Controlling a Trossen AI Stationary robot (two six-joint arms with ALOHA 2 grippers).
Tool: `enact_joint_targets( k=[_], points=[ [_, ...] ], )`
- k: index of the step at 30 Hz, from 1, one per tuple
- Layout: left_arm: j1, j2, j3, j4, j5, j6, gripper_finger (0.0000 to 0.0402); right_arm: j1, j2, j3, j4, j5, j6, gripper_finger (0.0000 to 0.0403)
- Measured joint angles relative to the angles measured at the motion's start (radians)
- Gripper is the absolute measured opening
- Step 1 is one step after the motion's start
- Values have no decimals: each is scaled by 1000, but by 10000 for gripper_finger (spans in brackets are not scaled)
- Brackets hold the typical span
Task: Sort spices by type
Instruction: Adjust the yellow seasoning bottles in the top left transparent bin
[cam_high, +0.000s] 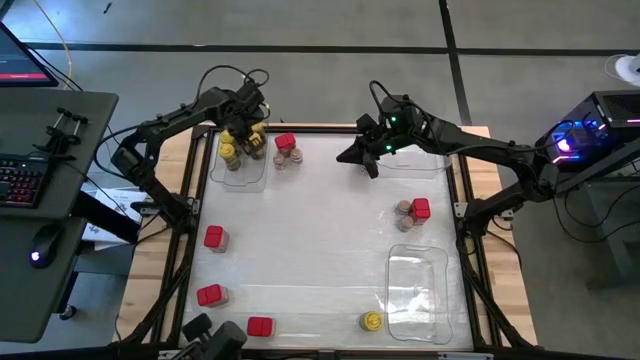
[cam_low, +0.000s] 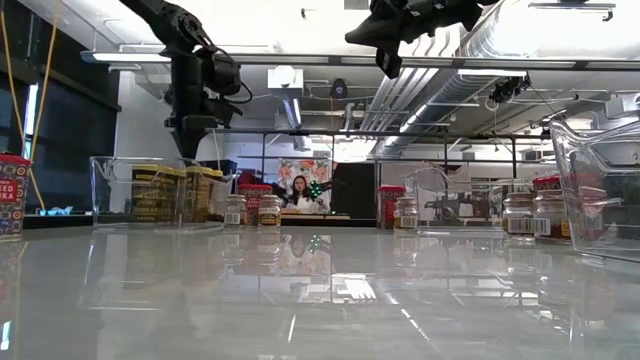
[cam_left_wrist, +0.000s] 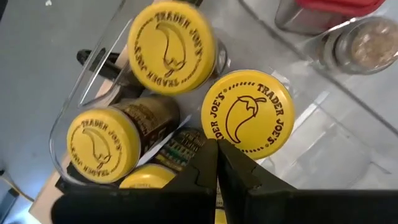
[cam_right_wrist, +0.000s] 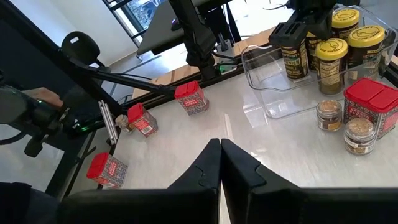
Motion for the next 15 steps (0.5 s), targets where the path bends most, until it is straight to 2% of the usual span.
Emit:
enact_joint_targets(
  k=[8, 15],
  points=[
    [-4, 0, 0, 12, 22, 2, 0, 0, 0, 0, 0, 0, 0, 0],
    [-4, -11, 48, -11, -18, 18, 0, 0, 0, 0, 0, 0, -5, 0]
  ],
)
